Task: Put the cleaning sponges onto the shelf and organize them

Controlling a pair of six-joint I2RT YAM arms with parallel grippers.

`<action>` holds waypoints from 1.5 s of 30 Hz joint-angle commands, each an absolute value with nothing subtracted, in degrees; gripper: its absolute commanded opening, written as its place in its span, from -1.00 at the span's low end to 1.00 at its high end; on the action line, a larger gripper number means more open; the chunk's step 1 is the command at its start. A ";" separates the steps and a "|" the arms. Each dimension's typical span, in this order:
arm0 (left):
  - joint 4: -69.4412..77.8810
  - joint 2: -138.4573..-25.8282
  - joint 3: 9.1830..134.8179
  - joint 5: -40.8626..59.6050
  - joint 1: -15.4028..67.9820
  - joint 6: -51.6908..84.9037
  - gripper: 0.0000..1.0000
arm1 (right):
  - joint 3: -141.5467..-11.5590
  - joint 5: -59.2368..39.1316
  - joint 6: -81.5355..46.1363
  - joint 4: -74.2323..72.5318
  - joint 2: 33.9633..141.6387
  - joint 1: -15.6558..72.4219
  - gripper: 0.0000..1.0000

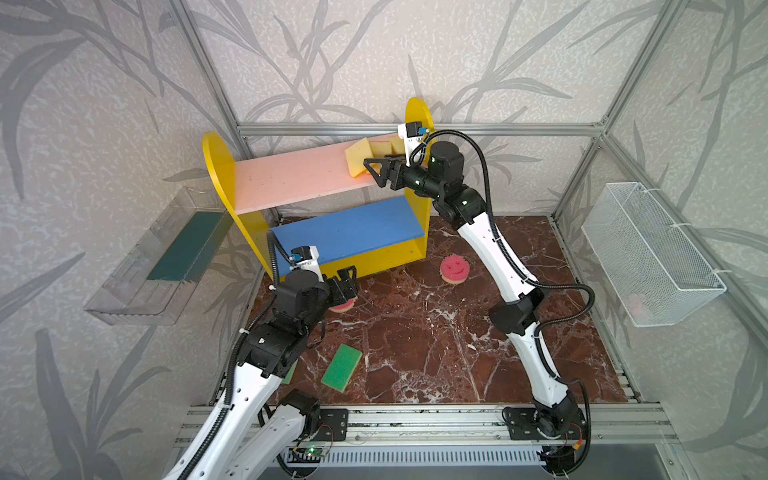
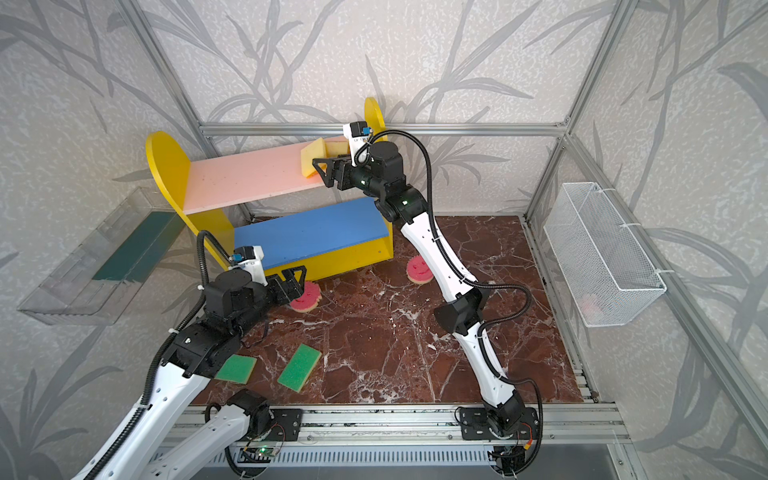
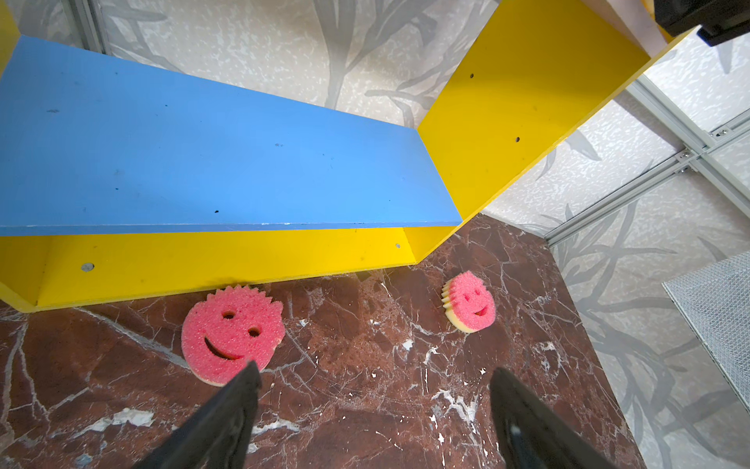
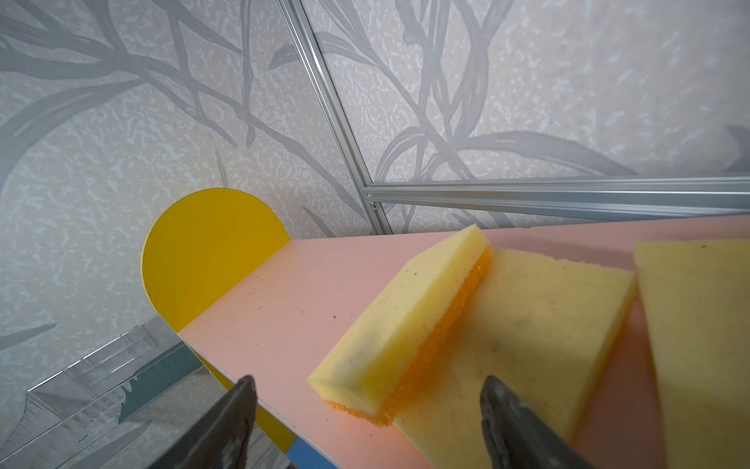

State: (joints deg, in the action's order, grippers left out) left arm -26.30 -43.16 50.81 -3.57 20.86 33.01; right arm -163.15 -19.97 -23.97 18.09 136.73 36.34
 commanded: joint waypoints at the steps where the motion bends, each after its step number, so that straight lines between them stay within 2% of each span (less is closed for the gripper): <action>1: -26.63 -42.59 50.34 -4.37 20.61 32.75 0.80 | -164.79 -20.48 -23.52 16.68 137.54 36.80 0.62; 10: -26.98 -42.41 50.27 -4.48 20.63 32.89 0.80 | -164.71 -11.64 -15.35 24.54 136.19 39.16 0.33; 17: -27.60 -41.83 51.00 -4.68 20.65 32.95 0.80 | -163.90 -7.32 -10.23 30.05 134.68 39.16 0.28; 21: -27.84 -42.14 52.04 -4.66 20.61 32.63 0.80 | -163.55 -3.41 -6.83 32.33 133.52 39.14 0.06; 28: -27.77 -42.92 53.16 -4.87 20.65 32.43 0.80 | -162.90 0.04 -2.66 33.88 132.02 39.11 0.05; 30: -27.94 -43.34 53.92 -5.00 20.65 32.03 0.80 | -162.94 0.25 -2.18 33.93 131.67 39.08 0.13; 32: -28.26 -43.82 54.97 -5.36 20.63 31.46 0.80 | -162.94 -0.03 -1.69 34.10 131.08 38.95 0.37; 35: -28.54 -44.47 56.56 -5.62 20.65 30.85 0.80 | -162.94 -2.26 -1.12 34.10 129.86 38.93 0.61; 40: -28.56 -45.26 57.96 -5.72 20.65 30.20 0.80 | -162.58 -8.87 -1.49 33.69 127.57 39.01 0.85; 45: -28.90 -44.85 58.44 -5.71 20.60 30.00 0.80 | -161.26 -13.05 -1.88 33.03 125.35 38.97 0.97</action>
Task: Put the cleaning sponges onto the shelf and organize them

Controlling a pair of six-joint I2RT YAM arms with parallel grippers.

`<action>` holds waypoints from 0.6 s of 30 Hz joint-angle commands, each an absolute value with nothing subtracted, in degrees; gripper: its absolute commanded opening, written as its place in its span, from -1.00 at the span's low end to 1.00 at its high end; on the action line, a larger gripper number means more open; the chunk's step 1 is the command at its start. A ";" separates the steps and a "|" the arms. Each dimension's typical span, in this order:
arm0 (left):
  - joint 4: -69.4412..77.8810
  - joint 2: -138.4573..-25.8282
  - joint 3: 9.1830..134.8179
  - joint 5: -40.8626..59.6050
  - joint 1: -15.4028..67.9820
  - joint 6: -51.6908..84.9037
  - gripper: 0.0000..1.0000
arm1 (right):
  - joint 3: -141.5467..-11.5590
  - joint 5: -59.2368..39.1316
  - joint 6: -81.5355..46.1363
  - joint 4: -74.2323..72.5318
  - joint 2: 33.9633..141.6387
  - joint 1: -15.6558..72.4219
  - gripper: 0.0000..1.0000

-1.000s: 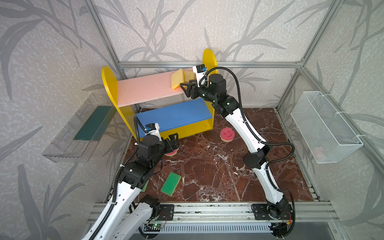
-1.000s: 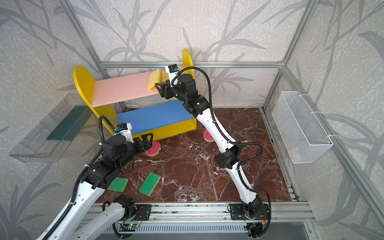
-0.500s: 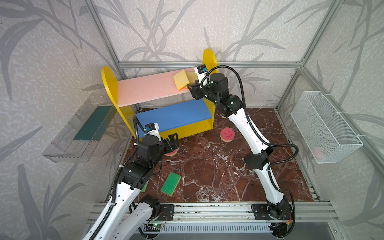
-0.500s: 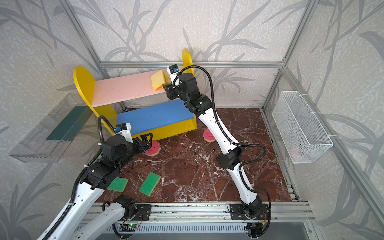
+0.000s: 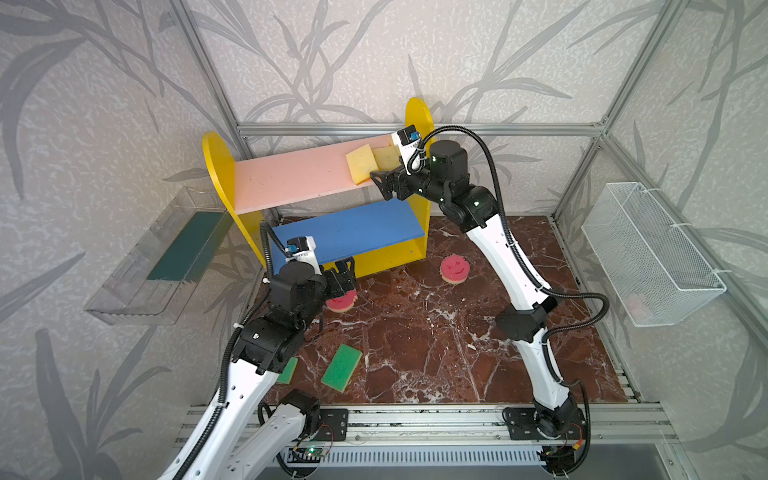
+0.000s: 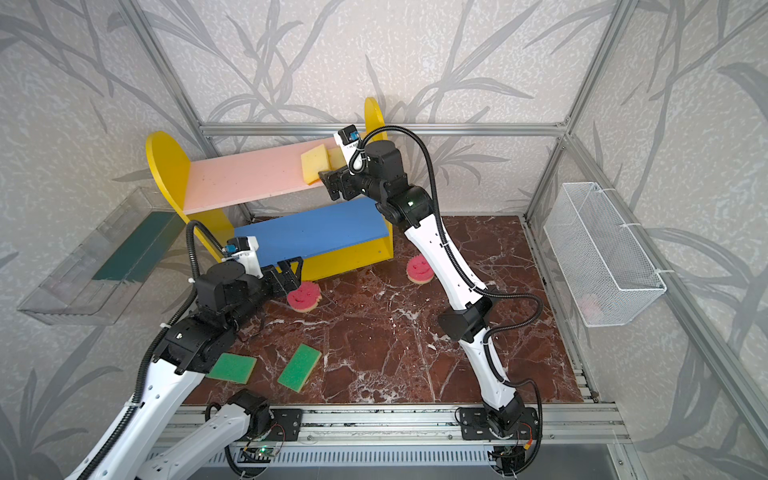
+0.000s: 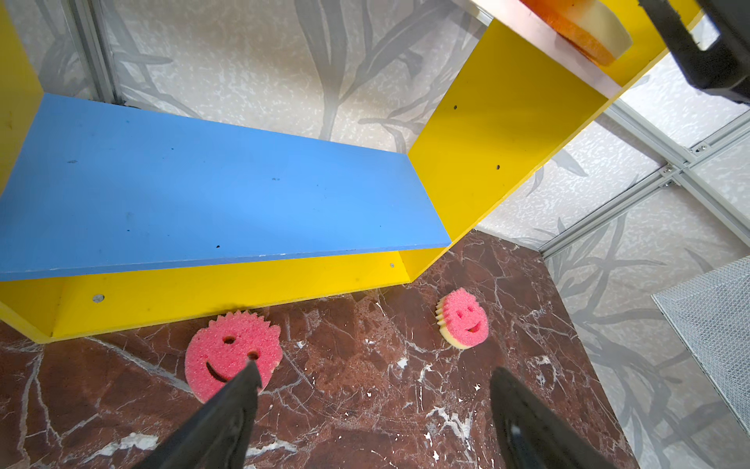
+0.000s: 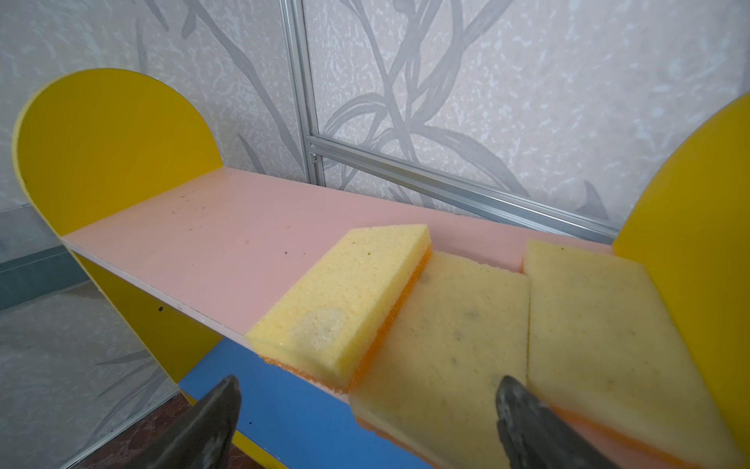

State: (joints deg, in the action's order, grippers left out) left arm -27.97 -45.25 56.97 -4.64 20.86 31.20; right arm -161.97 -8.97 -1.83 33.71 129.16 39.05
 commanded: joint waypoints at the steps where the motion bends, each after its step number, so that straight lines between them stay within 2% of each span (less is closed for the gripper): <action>1: -28.99 -44.61 58.36 -5.81 20.65 29.95 0.81 | -160.78 -13.61 -2.20 32.57 125.02 38.95 0.97; 5: -29.29 -43.62 57.86 -6.07 20.65 29.92 0.81 | -159.77 -15.53 -4.62 30.26 124.54 39.02 0.93; 9: -29.44 -42.68 57.17 -5.85 20.61 30.34 0.80 | -161.11 -15.23 -8.75 28.24 126.47 39.02 0.63; 18: -29.97 -39.35 53.23 -5.44 20.65 31.54 0.80 | -164.08 -10.52 -13.30 26.09 131.95 39.22 0.65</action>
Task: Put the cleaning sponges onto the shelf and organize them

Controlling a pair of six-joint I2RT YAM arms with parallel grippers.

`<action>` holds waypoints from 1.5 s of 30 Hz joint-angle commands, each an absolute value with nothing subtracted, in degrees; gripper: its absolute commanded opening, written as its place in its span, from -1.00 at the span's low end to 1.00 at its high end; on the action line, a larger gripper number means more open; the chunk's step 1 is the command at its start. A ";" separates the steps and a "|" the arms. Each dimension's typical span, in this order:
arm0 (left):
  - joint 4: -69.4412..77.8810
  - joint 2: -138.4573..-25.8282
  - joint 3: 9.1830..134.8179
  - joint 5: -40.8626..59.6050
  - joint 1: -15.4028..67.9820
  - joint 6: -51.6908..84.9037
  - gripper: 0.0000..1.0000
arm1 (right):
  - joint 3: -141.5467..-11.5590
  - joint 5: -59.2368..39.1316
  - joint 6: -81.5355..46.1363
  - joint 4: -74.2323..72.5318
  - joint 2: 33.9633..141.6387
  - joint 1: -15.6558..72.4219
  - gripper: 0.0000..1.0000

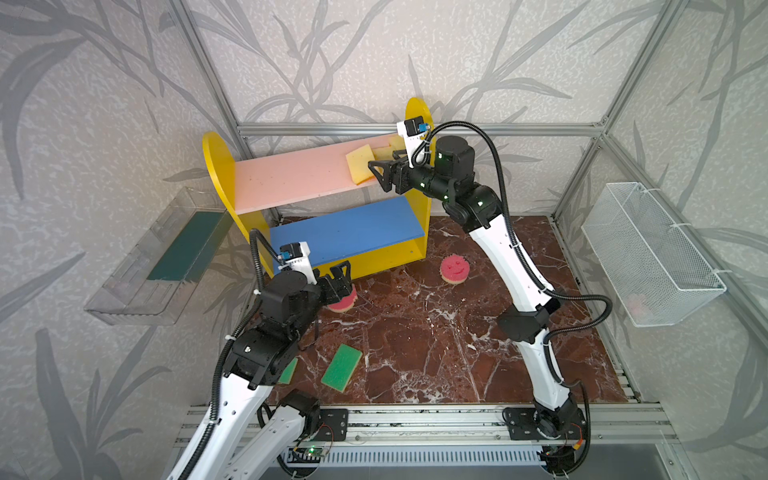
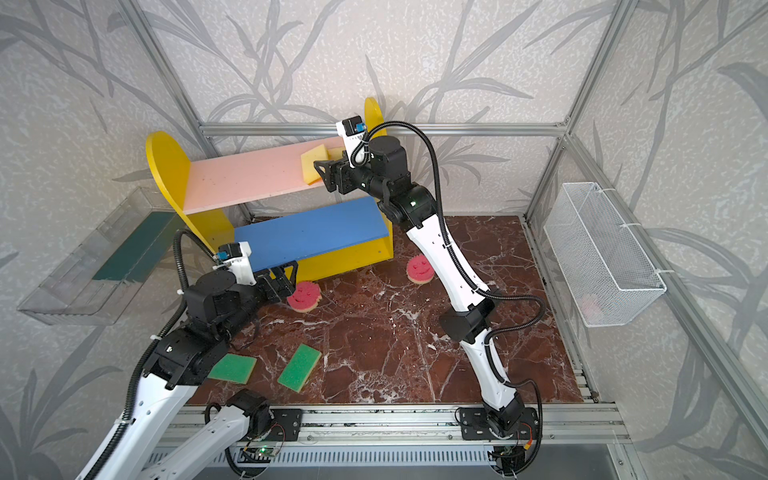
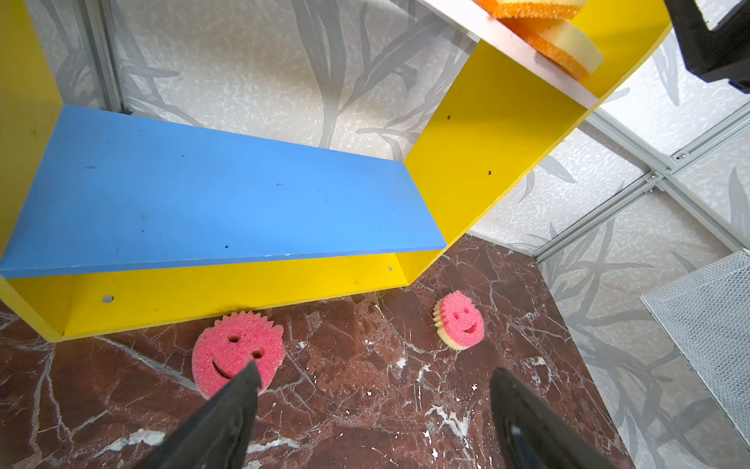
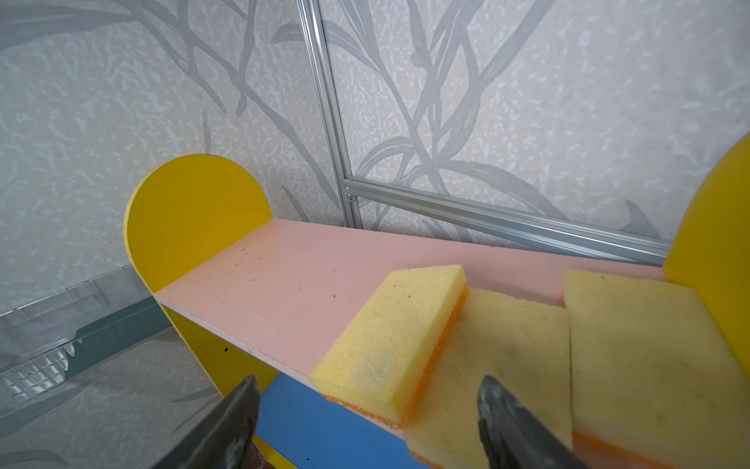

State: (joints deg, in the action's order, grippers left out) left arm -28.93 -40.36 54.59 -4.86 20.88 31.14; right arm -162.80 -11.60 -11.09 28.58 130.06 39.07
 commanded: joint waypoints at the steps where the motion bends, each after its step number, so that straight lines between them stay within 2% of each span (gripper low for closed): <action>1: -30.06 -39.18 52.96 -5.37 20.62 31.59 0.80 | -164.13 -10.66 -13.46 25.79 132.41 39.21 0.65; 4: -30.06 -38.66 52.00 -5.11 20.67 31.88 0.80 | -164.68 -11.16 -13.62 25.40 133.85 39.46 0.60; 10: -29.95 -38.32 51.20 -5.00 20.56 31.91 0.81 | -165.06 -9.70 -13.18 24.87 135.34 39.99 0.39; 24: -30.67 -37.68 50.93 -5.40 20.65 31.88 0.81 | -165.06 -7.21 -11.36 24.43 136.12 40.15 -0.24; 45: -30.41 -39.20 51.59 -5.09 20.65 32.28 0.80 | -165.01 -8.35 -9.05 24.12 133.39 40.21 -1.00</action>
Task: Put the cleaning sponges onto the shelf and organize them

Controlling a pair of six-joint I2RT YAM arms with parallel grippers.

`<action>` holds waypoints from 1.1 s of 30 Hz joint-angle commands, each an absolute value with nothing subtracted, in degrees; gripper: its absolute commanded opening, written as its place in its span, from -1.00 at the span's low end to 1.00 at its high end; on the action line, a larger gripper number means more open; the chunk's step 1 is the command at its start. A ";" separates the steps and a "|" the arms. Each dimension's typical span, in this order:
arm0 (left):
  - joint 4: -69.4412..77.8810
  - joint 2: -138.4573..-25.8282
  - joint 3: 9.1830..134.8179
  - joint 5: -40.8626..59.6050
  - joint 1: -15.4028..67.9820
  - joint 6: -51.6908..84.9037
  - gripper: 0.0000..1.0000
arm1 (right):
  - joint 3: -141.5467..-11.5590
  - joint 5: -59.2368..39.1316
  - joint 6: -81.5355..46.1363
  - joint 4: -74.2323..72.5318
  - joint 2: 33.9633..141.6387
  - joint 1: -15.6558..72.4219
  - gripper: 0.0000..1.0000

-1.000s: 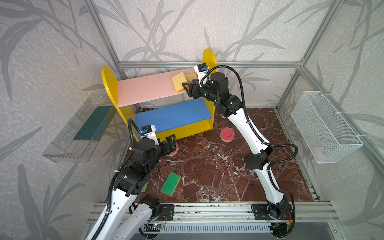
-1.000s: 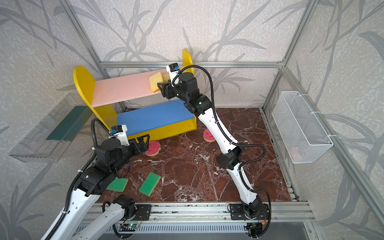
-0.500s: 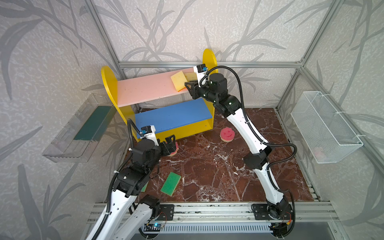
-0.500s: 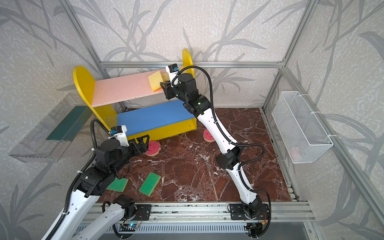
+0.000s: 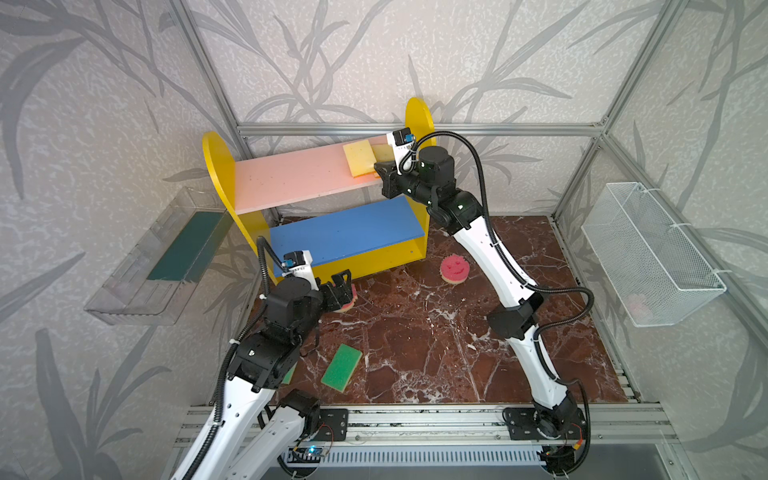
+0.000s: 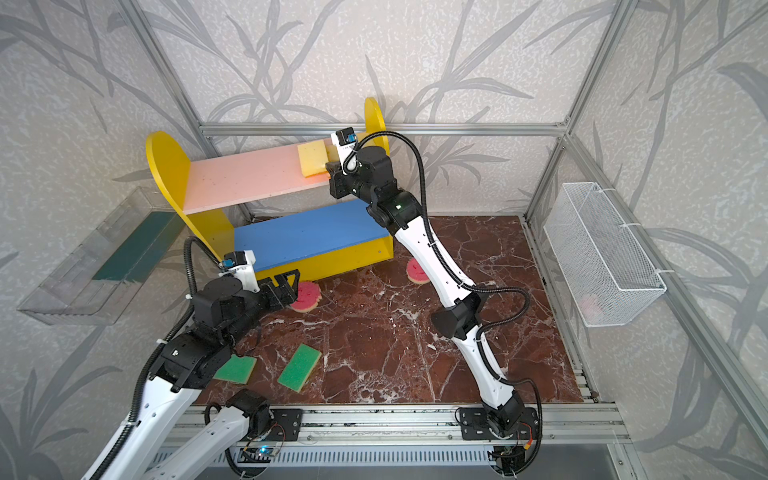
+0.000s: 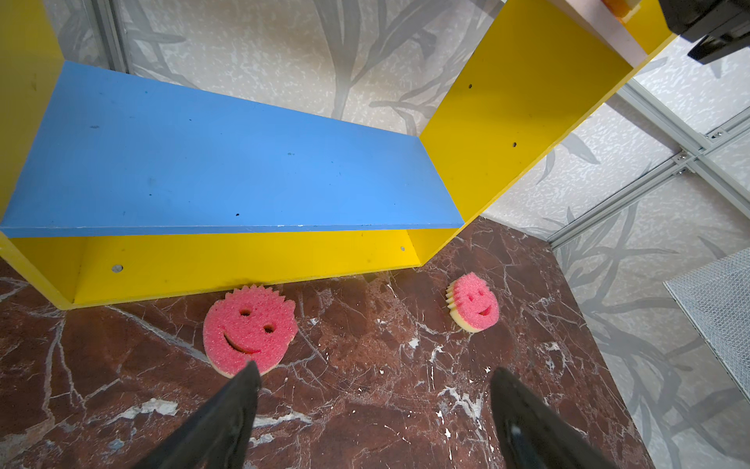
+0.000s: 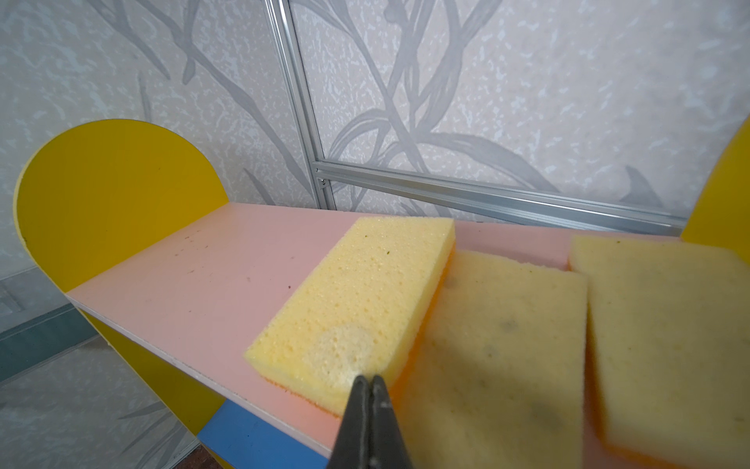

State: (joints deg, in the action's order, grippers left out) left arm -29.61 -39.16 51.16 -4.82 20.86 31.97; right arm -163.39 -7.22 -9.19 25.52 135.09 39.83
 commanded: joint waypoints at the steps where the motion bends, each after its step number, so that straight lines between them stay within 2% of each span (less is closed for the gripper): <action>1: -30.49 -39.19 51.72 -5.10 20.64 32.33 0.80 | -165.07 -8.79 -9.12 23.79 133.26 40.17 -1.00; 20: -31.55 -37.99 52.08 -5.24 20.61 32.57 0.80 | -164.12 -15.11 -9.20 20.72 130.43 40.94 -1.00; 33: -33.05 -36.08 51.48 -5.27 20.63 32.88 0.80 | -163.30 -6.12 -8.00 21.07 133.18 43.77 -1.00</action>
State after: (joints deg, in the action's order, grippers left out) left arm -31.70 -36.84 51.16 -4.82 20.86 32.77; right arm -163.22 -9.43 -8.10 22.35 132.97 44.21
